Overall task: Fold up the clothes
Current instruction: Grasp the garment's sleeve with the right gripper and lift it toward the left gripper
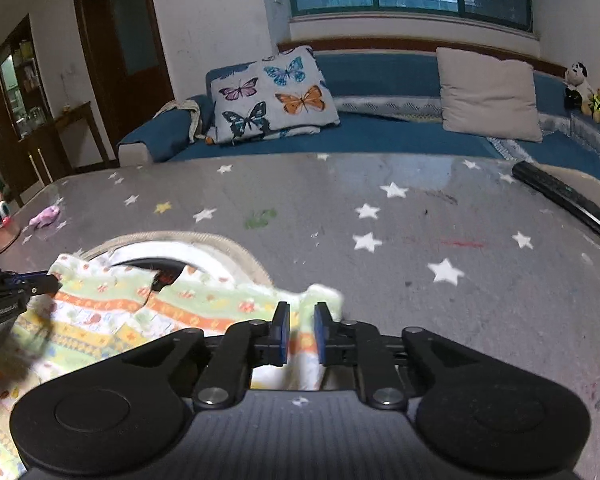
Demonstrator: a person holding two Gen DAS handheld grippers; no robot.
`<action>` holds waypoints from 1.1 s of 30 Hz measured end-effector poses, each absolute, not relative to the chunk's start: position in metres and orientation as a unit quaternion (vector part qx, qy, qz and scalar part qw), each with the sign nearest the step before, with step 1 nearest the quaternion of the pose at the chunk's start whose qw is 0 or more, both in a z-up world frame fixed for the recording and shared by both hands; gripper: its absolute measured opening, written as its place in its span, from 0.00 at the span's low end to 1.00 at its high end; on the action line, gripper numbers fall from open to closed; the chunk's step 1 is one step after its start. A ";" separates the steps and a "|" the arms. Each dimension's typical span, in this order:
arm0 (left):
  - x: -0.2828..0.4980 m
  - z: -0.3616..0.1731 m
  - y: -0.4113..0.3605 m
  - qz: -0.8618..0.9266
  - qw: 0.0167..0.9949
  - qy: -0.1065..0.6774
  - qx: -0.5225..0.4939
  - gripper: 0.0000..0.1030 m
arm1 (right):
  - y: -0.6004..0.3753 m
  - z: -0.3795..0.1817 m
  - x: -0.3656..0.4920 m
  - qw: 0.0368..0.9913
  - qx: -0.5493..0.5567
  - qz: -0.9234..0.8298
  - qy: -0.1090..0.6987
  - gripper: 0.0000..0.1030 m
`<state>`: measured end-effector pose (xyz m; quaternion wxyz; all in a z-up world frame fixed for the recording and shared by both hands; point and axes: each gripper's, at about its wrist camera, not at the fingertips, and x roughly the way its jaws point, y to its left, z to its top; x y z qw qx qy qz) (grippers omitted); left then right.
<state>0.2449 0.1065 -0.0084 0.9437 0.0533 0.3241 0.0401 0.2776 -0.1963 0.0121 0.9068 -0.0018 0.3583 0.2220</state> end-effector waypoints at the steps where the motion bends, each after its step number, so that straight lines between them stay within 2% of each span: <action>1: 0.241 -0.006 0.106 0.038 0.944 0.323 0.057 0.10 | -0.194 0.013 0.276 0.906 -0.005 0.225 0.358 0.23; 2: 0.237 -0.004 0.105 0.035 0.944 0.323 0.060 0.11 | -0.192 0.014 0.275 0.906 -0.008 0.227 0.357 0.28; 8: 0.199 -0.003 0.078 -0.029 0.940 0.328 0.087 0.11 | -0.169 0.014 0.241 0.884 -0.033 0.288 0.367 0.47; 22: 0.110 -0.015 0.032 -0.158 0.925 0.321 0.129 0.11 | -0.121 0.001 0.145 0.847 -0.148 0.362 0.359 0.50; 33: 0.078 0.004 0.071 -0.114 0.946 0.302 0.025 0.12 | -0.125 0.027 0.080 0.833 -0.093 0.411 0.358 0.47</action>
